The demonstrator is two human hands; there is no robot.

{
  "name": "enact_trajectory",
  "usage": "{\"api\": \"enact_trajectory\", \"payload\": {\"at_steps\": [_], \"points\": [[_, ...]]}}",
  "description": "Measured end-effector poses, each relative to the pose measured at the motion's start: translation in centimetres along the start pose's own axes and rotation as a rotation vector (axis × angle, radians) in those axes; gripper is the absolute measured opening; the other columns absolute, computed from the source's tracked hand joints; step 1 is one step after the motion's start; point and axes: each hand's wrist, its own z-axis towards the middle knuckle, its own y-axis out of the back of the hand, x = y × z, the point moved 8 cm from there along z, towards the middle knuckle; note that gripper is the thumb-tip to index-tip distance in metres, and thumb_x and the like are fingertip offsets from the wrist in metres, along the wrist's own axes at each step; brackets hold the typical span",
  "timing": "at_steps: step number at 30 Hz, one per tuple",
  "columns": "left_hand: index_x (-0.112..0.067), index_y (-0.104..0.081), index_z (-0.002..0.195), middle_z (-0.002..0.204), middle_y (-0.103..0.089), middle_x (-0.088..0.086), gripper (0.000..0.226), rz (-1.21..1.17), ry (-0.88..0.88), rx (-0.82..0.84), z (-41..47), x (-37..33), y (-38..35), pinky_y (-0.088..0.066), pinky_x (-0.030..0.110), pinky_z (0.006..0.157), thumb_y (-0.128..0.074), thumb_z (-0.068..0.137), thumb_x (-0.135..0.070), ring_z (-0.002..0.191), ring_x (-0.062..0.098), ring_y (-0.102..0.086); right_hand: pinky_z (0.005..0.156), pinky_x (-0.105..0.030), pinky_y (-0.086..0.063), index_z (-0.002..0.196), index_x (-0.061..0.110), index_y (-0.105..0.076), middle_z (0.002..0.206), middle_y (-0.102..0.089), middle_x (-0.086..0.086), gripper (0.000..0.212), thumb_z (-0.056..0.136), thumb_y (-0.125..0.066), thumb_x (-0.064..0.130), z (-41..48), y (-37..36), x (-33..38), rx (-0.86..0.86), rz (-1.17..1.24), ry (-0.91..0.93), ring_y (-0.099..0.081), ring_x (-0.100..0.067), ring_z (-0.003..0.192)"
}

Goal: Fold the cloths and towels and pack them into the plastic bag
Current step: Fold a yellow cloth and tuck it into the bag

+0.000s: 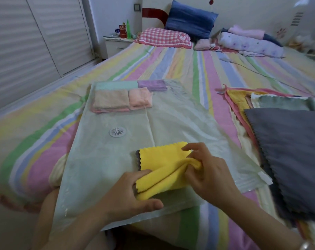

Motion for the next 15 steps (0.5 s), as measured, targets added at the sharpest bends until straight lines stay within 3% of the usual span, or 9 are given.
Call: {"api": "enact_trajectory", "payload": {"at_steps": [2, 5, 7, 9, 12, 15], "points": [[-0.020, -0.065, 0.116, 0.114, -0.070, -0.008, 0.085, -0.161, 0.011, -0.041, 0.0, 0.3, -0.1, -0.050, 0.024, 0.089, -0.075, 0.053, -0.076, 0.110, 0.010, -0.064, 0.049, -0.020, -0.039, 0.108, 0.032, -0.047, 0.074, -0.066, 0.009, 0.030, 0.081, -0.053, 0.022, -0.2, 0.8, -1.6, -0.056, 0.149, -0.127, -0.050, -0.013, 0.048], [-0.019, -0.069, 0.106, 0.106, -0.074, -0.005, 0.070, -0.286, 0.046, -0.188, 0.8, 0.7, 0.0, -0.053, 0.024, 0.082, -0.079, 0.056, -0.068, 0.100, 0.011, -0.069, 0.049, -0.018, -0.036, 0.106, 0.038, -0.049, 0.065, -0.061, 0.003, 0.034, 0.086, -0.058, 0.013, -0.8, 0.0, -4.2, -0.044, 0.301, -0.319, -0.044, -0.011, 0.048], [-0.019, -0.072, 0.096, 0.094, -0.075, 0.001, 0.055, -0.224, 0.109, -0.330, 1.6, 1.2, 0.6, -0.056, 0.035, 0.075, -0.074, 0.063, -0.063, 0.087, 0.017, -0.071, 0.048, -0.018, -0.032, 0.106, 0.038, -0.050, 0.055, -0.042, -0.003, 0.029, 0.089, -0.059, 0.016, -0.9, -0.5, -5.0, -0.064, 0.355, -0.358, -0.038, -0.008, 0.047], [-0.016, -0.071, 0.088, 0.083, -0.071, 0.012, 0.052, -0.124, 0.181, -0.419, 2.1, 1.6, 0.9, -0.052, 0.043, 0.070, -0.065, 0.068, -0.063, 0.077, 0.027, -0.067, 0.048, -0.017, -0.031, 0.109, 0.038, -0.051, 0.054, -0.036, 0.000, 0.023, 0.091, -0.062, 0.029, -0.9, -0.7, -5.5, -0.088, 0.401, -0.385, -0.037, -0.006, 0.049], [-0.024, -0.063, 0.079, 0.083, -0.068, 0.015, 0.027, -0.023, 0.268, -0.496, 2.5, 2.4, 1.0, -0.047, 0.034, 0.067, -0.068, 0.082, -0.050, 0.075, 0.022, -0.062, 0.051, -0.017, -0.033, 0.115, 0.038, -0.050, 0.054, -0.037, 0.005, 0.031, 0.086, -0.062, 0.039, -1.0, -1.3, -6.0, -0.071, 0.440, -0.400, -0.039, -0.006, 0.050], [-0.024, -0.058, 0.080, 0.083, -0.066, 0.011, 0.018, 0.085, 0.330, -0.564, 2.6, 2.8, 1.1, -0.044, 0.031, 0.068, -0.063, 0.089, -0.038, 0.080, 0.022, -0.061, 0.054, -0.020, -0.037, 0.119, 0.040, -0.047, 0.065, -0.057, 0.006, 0.034, 0.089, -0.062, 0.036, -0.8, -2.1, -6.5, -0.022, 0.335, -0.408, -0.049, -0.006, 0.054]]}}
